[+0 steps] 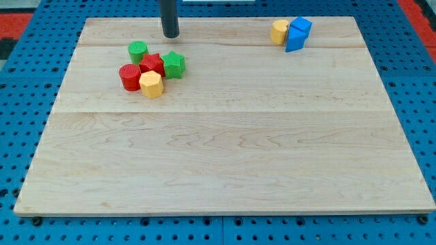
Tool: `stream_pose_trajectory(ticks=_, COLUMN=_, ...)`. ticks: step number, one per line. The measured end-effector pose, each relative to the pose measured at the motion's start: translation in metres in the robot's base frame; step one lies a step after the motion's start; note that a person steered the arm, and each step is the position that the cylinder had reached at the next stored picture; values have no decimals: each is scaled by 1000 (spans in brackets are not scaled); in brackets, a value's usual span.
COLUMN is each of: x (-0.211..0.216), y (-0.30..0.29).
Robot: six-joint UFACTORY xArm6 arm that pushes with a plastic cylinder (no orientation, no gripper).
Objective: Move arm towards the top
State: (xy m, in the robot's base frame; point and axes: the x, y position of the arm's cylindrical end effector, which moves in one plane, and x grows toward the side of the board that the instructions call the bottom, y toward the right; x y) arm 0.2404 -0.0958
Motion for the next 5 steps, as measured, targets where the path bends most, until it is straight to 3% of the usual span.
stream_pose_trajectory(ticks=3, x=-10, y=5)
stream_pose_trajectory(ticks=5, x=-48, y=-17)
